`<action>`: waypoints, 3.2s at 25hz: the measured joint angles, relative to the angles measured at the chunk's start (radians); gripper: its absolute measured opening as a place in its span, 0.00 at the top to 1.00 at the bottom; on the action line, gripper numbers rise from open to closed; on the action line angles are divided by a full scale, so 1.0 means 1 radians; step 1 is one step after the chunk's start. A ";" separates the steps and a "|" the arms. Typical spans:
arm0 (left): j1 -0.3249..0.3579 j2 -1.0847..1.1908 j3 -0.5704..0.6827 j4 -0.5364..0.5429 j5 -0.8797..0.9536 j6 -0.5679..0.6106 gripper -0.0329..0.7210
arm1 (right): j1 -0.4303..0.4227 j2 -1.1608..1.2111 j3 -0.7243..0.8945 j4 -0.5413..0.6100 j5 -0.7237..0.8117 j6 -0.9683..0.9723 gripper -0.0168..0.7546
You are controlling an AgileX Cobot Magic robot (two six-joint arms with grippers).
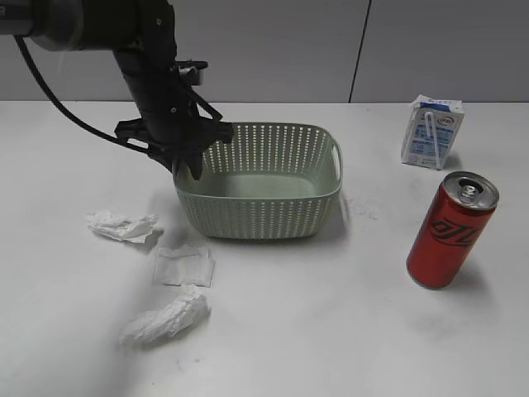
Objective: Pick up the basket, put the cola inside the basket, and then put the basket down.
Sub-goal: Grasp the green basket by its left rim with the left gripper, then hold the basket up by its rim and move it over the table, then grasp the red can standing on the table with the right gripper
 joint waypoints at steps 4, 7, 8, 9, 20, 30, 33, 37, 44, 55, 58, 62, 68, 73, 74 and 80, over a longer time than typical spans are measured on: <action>0.000 0.025 0.000 -0.021 0.006 0.000 0.69 | 0.000 0.000 0.000 0.000 0.000 0.000 0.22; 0.000 0.029 0.000 -0.023 0.010 0.000 0.72 | 0.000 0.000 0.000 0.000 0.000 0.000 0.22; 0.000 0.029 0.000 -0.023 0.012 0.000 0.74 | 0.000 0.000 0.000 0.000 0.000 0.001 0.22; 0.000 0.028 0.000 -0.023 0.015 -0.005 0.79 | 0.000 0.000 0.000 0.000 0.000 0.001 0.22; 0.017 -0.110 0.000 -0.021 0.100 -0.083 0.96 | 0.000 0.000 0.000 0.010 0.000 0.000 0.22; -0.030 -0.220 0.146 -0.020 0.091 -0.161 0.96 | 0.000 0.230 -0.151 0.033 0.060 0.017 0.22; -0.037 -0.227 0.211 -0.035 0.055 -0.162 0.96 | 0.000 0.388 -0.258 0.052 0.125 0.057 0.22; -0.037 -0.228 0.229 -0.029 0.039 -0.164 0.96 | 0.006 0.635 -0.372 0.108 0.191 0.073 0.22; -0.037 -0.228 0.229 -0.018 0.026 -0.165 0.96 | 0.225 1.012 -0.542 -0.007 0.192 0.130 0.20; -0.037 -0.228 0.229 -0.014 0.022 -0.154 0.96 | 0.307 1.331 -0.590 -0.127 -0.037 0.292 0.10; -0.037 -0.228 0.229 -0.013 0.022 -0.153 0.96 | 0.307 1.364 -0.590 -0.178 -0.055 0.329 0.10; -0.037 -0.228 0.229 -0.012 0.020 -0.152 0.96 | 0.302 1.394 -0.590 -0.204 -0.086 0.351 0.10; -0.037 -0.228 0.229 -0.012 0.019 -0.146 0.96 | 0.258 1.458 -0.590 -0.172 -0.111 0.356 0.10; -0.037 -0.228 0.229 -0.011 0.019 -0.143 0.96 | 0.236 1.493 -0.590 -0.150 -0.155 0.358 0.10; -0.037 -0.228 0.229 -0.011 0.019 -0.143 0.96 | 0.236 1.501 -0.590 -0.147 -0.161 0.358 0.10; -0.037 -0.228 0.229 -0.011 0.018 -0.142 0.96 | 0.235 1.576 -0.590 -0.142 -0.163 0.355 0.11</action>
